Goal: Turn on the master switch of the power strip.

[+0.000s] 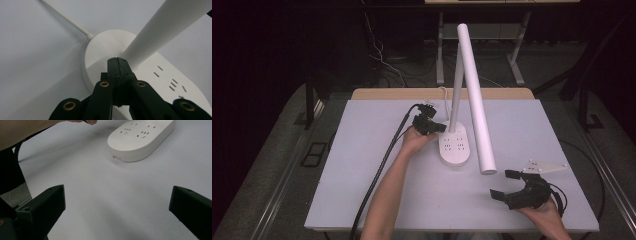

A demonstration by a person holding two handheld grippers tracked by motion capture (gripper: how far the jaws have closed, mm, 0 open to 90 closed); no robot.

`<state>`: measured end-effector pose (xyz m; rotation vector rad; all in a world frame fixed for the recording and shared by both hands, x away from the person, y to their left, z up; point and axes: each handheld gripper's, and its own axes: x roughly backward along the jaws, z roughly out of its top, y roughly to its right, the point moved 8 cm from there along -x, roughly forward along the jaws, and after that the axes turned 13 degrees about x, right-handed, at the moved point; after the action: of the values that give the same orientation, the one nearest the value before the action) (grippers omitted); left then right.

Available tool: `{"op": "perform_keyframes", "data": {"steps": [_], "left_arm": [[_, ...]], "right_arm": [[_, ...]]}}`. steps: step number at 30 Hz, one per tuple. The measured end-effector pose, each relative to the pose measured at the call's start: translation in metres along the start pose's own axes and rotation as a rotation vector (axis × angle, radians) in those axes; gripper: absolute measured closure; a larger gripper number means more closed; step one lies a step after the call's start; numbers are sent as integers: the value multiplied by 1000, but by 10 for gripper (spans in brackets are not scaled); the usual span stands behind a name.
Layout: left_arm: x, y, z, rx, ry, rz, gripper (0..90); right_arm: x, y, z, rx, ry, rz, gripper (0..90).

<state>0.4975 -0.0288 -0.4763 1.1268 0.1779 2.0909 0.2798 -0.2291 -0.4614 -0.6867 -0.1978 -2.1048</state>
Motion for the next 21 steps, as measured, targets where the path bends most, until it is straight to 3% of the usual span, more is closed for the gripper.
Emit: {"op": "perform_keyframes", "data": {"steps": [12,17,21], "left_arm": [[-1,-1,0,23,-4,5,900],[-1,-2,-1,8,-21,22,900],[-2,-2,-1,25,-9,22,900]], "right_arm": [[1,1,1,4,6,-2,1],[1,0,1,1,3,-1,1],[1,1,1,4,7,-4,1]]}}
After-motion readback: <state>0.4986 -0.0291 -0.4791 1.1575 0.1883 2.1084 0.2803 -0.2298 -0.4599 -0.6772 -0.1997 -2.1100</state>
